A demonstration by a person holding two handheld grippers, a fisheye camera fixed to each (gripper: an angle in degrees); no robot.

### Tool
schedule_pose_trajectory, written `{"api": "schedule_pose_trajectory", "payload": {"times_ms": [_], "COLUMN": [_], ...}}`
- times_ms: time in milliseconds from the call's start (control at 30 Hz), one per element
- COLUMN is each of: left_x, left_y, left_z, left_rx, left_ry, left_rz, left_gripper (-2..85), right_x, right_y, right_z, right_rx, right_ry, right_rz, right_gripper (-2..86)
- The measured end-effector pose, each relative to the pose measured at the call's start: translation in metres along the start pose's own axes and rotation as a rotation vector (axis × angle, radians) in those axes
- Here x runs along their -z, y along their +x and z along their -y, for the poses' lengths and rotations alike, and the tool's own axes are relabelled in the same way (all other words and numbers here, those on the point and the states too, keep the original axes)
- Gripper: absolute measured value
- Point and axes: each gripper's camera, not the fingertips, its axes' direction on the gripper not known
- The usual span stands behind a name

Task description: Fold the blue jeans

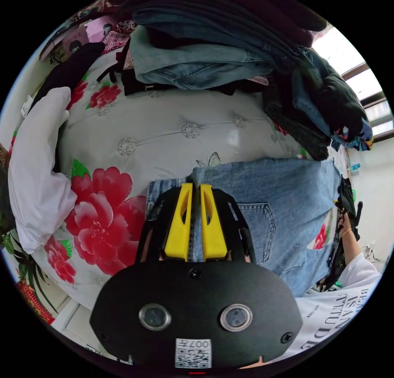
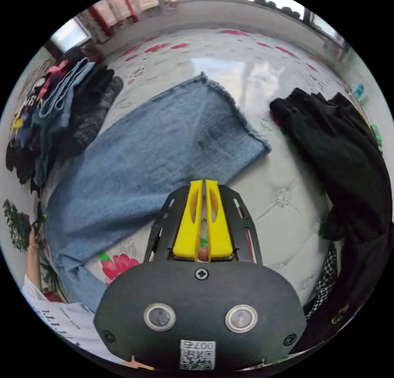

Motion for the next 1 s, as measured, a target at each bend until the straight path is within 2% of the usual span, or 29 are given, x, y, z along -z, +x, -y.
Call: {"api": "schedule_pose_trajectory", "payload": {"times_ms": [67, 167, 267, 367, 467, 500, 533, 600, 667, 767, 833, 900, 1000], "left_x": [0.005, 0.014, 0.023, 0.035, 0.052, 0.061, 0.066, 0.087, 0.105, 0.135, 0.153, 0.180, 0.217], "left_y": [-0.004, -0.015, -0.029, -0.037, -0.041, -0.043, -0.044, -0.046, -0.047, -0.048, -0.050, -0.054, -0.061], "left_z": [-0.004, -0.013, -0.023, -0.033, -0.044, -0.050, -0.053, -0.067, -0.080, -0.106, -0.123, -0.149, -0.188], "left_rx": [0.000, 0.024, 0.073, 0.086, 0.075, 0.066, 0.064, 0.048, 0.033, 0.023, 0.020, 0.015, 0.022], "left_ry": [0.013, 0.036, 0.052, 0.062, 0.075, 0.081, 0.085, 0.103, 0.127, 0.170, 0.193, 0.237, 0.323], "left_rz": [-0.009, -0.048, -0.108, -0.136, -0.153, -0.168, -0.174, -0.204, -0.227, -0.277, -0.304, -0.312, -0.339], "left_gripper": [2.4, 2.1, 1.6, 1.0, 0.6, 0.4, 0.3, 0.0, -0.1, -0.2, -0.3, -0.3, -0.4], "right_x": [0.018, 0.042, 0.038, 0.015, -0.018, -0.016, -0.013, -0.017, -0.013, 0.017, 0.058, 0.123, 0.207], "right_y": [0.006, -0.023, -0.061, -0.080, -0.080, -0.080, -0.082, -0.086, -0.086, -0.060, -0.036, 0.001, 0.041], "right_z": [0.000, 0.017, 0.061, 0.105, 0.133, 0.134, 0.134, 0.134, 0.130, 0.115, 0.093, 0.054, -0.012], "right_rx": [-0.006, 0.122, 0.180, 0.113, -0.035, -0.107, -0.109, -0.092, -0.047, -0.048, -0.069, -0.060, 0.000], "right_ry": [0.071, 0.163, 0.104, 0.035, -0.050, -0.005, 0.051, 0.025, 0.011, 0.026, 0.148, 0.308, 0.457], "right_rz": [0.036, 0.006, 0.098, 0.155, 0.083, 0.000, -0.027, -0.164, -0.182, -0.047, 0.128, 0.428, 0.636], "right_gripper": [6.6, 8.9, 11.4, 13.3, 14.0, 13.2, 12.7, 10.8, 8.0, 3.4, 2.2, 1.2, 0.6]}}
